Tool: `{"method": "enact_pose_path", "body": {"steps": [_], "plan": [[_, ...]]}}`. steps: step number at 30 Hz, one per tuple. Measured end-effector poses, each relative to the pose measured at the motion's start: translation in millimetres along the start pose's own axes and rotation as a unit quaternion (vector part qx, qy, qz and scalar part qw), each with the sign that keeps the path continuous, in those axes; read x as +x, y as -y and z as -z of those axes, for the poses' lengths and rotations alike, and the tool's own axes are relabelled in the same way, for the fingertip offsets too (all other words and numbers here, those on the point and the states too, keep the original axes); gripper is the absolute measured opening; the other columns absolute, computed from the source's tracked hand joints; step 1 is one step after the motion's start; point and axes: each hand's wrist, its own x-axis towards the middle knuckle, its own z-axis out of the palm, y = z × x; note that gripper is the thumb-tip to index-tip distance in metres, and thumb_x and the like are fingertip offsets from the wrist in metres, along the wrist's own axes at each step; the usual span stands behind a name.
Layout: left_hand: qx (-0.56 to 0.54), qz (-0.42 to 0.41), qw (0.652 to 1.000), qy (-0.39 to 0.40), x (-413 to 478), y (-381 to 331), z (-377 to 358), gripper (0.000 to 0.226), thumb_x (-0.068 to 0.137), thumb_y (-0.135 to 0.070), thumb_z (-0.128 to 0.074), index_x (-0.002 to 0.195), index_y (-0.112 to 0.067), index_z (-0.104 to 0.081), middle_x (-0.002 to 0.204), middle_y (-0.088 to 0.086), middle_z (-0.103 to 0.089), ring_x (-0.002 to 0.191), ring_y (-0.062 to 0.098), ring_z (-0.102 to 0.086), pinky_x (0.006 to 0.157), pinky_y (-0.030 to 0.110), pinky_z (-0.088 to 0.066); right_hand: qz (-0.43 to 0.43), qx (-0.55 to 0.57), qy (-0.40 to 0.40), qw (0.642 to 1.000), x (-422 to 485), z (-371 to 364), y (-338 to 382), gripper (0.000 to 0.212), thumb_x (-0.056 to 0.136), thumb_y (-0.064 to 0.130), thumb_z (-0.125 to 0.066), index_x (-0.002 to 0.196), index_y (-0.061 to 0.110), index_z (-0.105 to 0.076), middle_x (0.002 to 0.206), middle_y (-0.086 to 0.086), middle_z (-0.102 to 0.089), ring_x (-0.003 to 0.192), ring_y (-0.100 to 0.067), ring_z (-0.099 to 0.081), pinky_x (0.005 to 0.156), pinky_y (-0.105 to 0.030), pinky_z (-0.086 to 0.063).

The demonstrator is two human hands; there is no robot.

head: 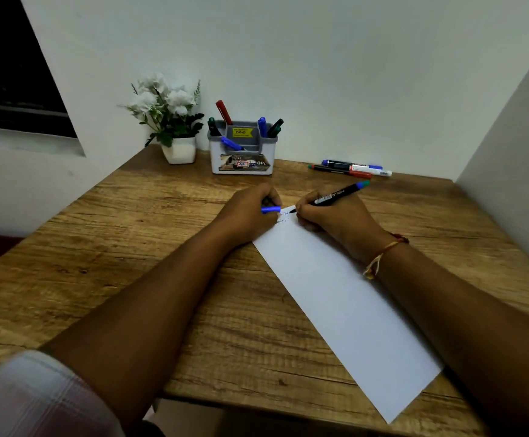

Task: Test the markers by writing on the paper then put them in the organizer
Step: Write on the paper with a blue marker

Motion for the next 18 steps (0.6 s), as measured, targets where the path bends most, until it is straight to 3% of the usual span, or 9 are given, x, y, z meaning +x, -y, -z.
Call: {"method": "enact_pose_path", "body": {"steps": [4, 8, 12, 18], "plan": [[-0.009, -0.002, 1.0, 0.006, 0.3, 0.3, -1.3, 0.021, 0.085, -0.014, -0.067, 0.104, -0.023, -0.068, 0.095, -0.012, -0.064, 0.09, 0.006, -0.06, 0.077, 0.021, -0.048, -0.003, 0.008, 0.002, 1.0, 5.2, -1.2, -5.2, 0.009, 0.078, 0.003, -0.071, 0.082, 0.006, -0.078, 0.068, -0.009, -0.072, 0.061, -0.014, -0.062, 0.06, -0.029, -0.052], [-0.004, -0.008, 1.0, 0.011, 2.3, 2.7, -1.4, 0.019, 0.086, -0.015, -0.068, 0.101, -0.026, -0.07, 0.101, -0.009, -0.067, 0.092, 0.007, -0.06, 0.076, 0.019, -0.046, 0.013, -0.025, -0.012, 1.0, 8.3, -3.4, -7.7, 0.017, 0.069, 0.019, -0.068, 0.074, 0.005, -0.075, 0.07, -0.014, -0.074, 0.061, -0.017, -0.065, 0.071, -0.046, -0.059], [0.0, -0.011, 1.0, 0.011, 3.4, 2.8, -0.7, 0.018, 0.088, -0.015, -0.068, 0.104, -0.024, -0.071, 0.104, -0.01, -0.066, 0.095, 0.006, -0.059, 0.08, 0.021, -0.048, 0.007, -0.029, -0.015, 0.999, 10.9, -3.4, -9.3, 0.018, 0.067, 0.022, -0.071, 0.075, 0.007, -0.077, 0.071, -0.011, -0.076, 0.065, -0.019, -0.069, 0.077, -0.052, -0.061], [0.006, -0.011, 1.0, 0.016, 4.7, 4.2, 0.1, 0.02, 0.088, -0.017, -0.069, 0.107, -0.025, -0.072, 0.108, -0.009, -0.067, 0.099, 0.008, -0.059, 0.085, 0.025, -0.049, 0.01, -0.049, -0.002, 0.999, 14.0, -4.9, -9.3, 0.009, 0.073, 0.023, -0.071, 0.07, 0.017, -0.077, 0.068, -0.004, -0.075, 0.063, -0.012, -0.068, 0.073, -0.044, -0.06]]}}
